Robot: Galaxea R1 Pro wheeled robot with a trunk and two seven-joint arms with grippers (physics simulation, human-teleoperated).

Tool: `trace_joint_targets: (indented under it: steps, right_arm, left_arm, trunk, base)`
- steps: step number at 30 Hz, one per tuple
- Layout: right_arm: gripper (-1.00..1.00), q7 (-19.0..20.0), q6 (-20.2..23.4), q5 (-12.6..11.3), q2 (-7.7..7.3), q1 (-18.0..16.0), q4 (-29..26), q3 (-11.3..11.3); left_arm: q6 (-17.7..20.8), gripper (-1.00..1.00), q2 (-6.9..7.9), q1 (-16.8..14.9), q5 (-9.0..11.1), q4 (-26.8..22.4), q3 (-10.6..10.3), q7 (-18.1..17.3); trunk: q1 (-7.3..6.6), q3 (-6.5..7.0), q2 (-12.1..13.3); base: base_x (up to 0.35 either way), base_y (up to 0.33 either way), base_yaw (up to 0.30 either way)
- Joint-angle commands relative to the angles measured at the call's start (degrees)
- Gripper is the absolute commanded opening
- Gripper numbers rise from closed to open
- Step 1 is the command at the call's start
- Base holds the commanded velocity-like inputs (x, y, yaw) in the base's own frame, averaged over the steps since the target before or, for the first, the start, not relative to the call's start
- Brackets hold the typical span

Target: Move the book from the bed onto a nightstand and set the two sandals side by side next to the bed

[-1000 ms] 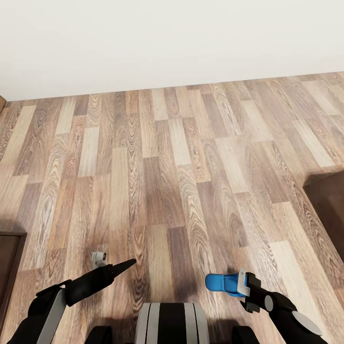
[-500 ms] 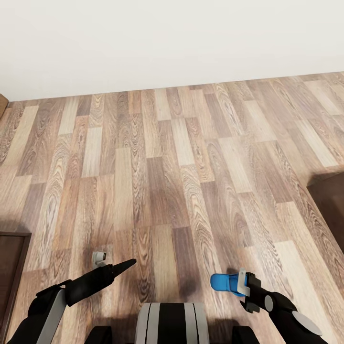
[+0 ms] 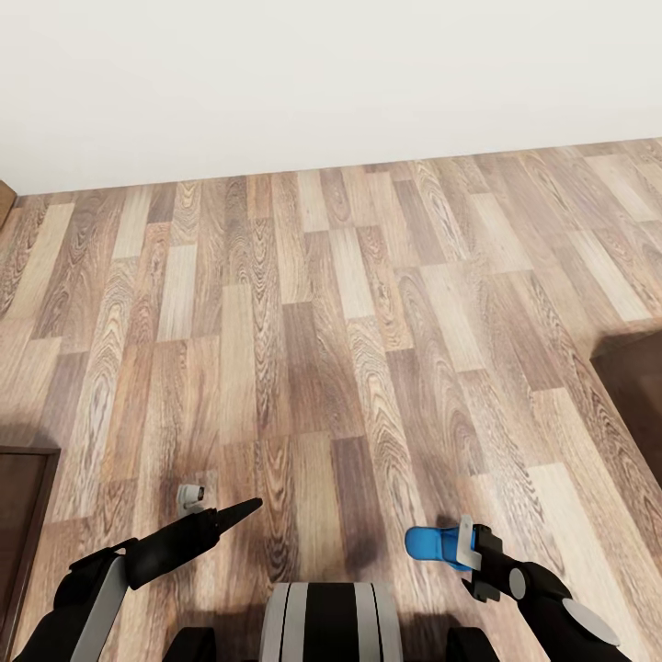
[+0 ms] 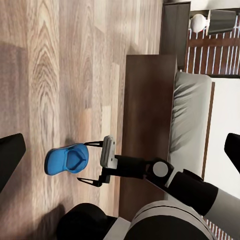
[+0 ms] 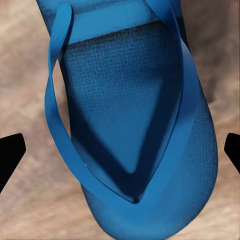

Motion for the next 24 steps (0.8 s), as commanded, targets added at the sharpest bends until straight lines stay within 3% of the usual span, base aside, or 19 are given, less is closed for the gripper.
trace_joint_targets:
  steps: [1, 7, 12, 24]
  right_arm:
    - [1.00, 0.12, -0.19, 0.60, -0.03, 0.00, -0.08, 0.08]
    - [1.00, 0.15, -0.19, 0.60, 0.00, 0.01, -0.08, 0.08]
    - [1.00, 0.17, -0.19, 0.60, 0.01, 0.02, -0.08, 0.08]
    - [1.00, 0.14, -0.19, 0.60, -0.01, 0.00, -0.07, 0.08]
  left_arm:
    - [0.44, 1.00, 0.01, -0.01, 0.22, 0.00, -0.01, -0.05]
    - [0.44, 1.00, 0.01, -0.01, 0.22, 0.00, 0.01, 0.01]
    - [0.44, 1.00, 0.01, -0.01, 0.22, 0.00, 0.01, 0.03]
    - [0.44, 1.00, 0.01, -0.01, 0.22, 0.00, 0.01, 0.04]
  trunk:
    - [-0.01, -0.03, -0.01]
    - [-0.01, -0.03, -0.01]
    - [0.12, -1.14, -0.08]
    - [0.12, -1.14, -0.08]
  base:
    - [0.000, 0.000, 0.000]
    - [0.000, 0.000, 0.000]
    - [0.000, 0.000, 0.000]
    - [0.000, 0.000, 0.000]
